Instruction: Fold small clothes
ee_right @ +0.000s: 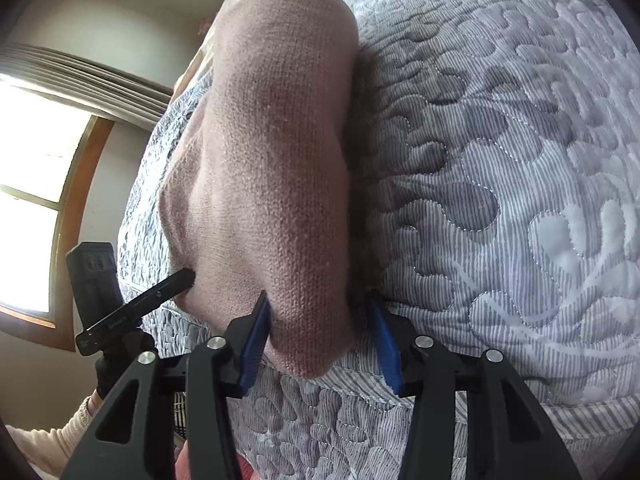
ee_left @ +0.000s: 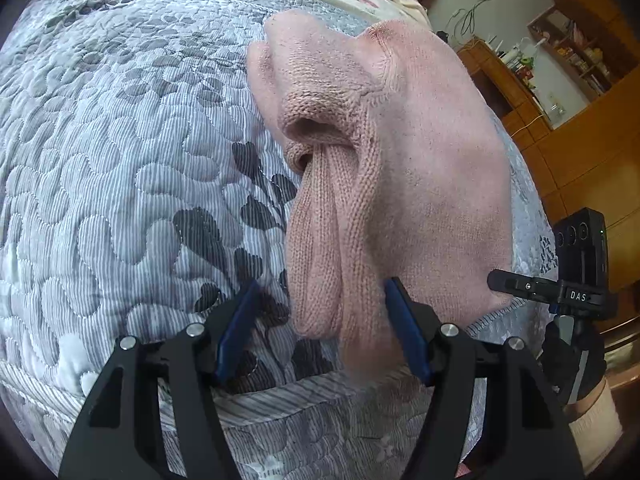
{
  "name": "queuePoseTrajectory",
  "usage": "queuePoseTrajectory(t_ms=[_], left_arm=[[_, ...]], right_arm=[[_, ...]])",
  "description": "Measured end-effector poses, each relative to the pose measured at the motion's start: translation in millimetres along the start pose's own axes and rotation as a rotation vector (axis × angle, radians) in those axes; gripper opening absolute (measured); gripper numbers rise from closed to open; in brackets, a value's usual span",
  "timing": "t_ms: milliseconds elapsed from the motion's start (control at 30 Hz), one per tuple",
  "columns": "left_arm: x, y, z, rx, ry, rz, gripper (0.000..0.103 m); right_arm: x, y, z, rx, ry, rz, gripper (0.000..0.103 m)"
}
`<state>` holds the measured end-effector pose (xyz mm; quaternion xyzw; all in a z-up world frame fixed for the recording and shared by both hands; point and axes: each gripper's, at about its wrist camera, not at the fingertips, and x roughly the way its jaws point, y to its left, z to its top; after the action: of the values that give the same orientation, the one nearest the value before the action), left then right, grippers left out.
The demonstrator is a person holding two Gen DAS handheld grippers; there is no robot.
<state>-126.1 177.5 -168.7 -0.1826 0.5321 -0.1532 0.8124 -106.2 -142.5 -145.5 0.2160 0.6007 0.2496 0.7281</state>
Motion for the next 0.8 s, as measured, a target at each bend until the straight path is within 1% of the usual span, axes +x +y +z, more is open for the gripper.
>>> queuePoseTrajectory(t_ms=[100, 133, 167, 200, 267, 333, 433, 567, 700, 800], left_arm=[[-14.3, -9.6, -1.3, 0.010, 0.000, 0.052, 0.065], [-19.9, -12.5, -2.8, 0.014, -0.006, 0.072, 0.066], [-25.6, -15.4, -4.9, 0.015, -0.010, 0.089, 0.067], [-31.4, -17.6, -6.5, 0.013, -0.015, 0.097, 0.070], [-42.6, -22.7, -10.5, 0.008, -0.023, 0.116, 0.073], [-53.3, -29.6, -14.6, 0.014, -0.036, 0.147, 0.076], [-67.1, -38.7, -19.6, 0.019, -0.047, 0.200, 0.080], [-81.8, -49.2, -27.5, 0.008, -0.054, 0.222, 0.083], [-94.2, -58.2, -36.1, -0.001, -0.065, 0.244, 0.085], [-103.1, -63.2, -40.3, 0.000, -0.070, 0.260, 0.086]], right_arm=[[-14.1, 21.9, -1.2, -0.039, -0.029, -0.091, 0.066], [-19.9, 27.5, -3.2, -0.055, -0.042, -0.123, 0.074], [-25.1, 34.2, -4.8, -0.071, -0.054, -0.154, 0.078], [-30.1, 41.6, -7.6, -0.088, -0.063, -0.183, 0.079], [-36.0, 55.6, -11.3, -0.107, -0.066, -0.243, 0.085], [-43.5, 61.7, -19.1, -0.127, -0.072, -0.284, 0.086], [-52.7, 71.4, -33.2, -0.139, -0.080, -0.314, 0.087], [-63.4, 89.1, -46.2, -0.172, -0.102, -0.352, 0.087], [-68.6, 108.7, -51.4, -0.207, -0.111, -0.386, 0.087], [-74.8, 117.6, -57.4, -0.216, -0.123, -0.407, 0.089]])
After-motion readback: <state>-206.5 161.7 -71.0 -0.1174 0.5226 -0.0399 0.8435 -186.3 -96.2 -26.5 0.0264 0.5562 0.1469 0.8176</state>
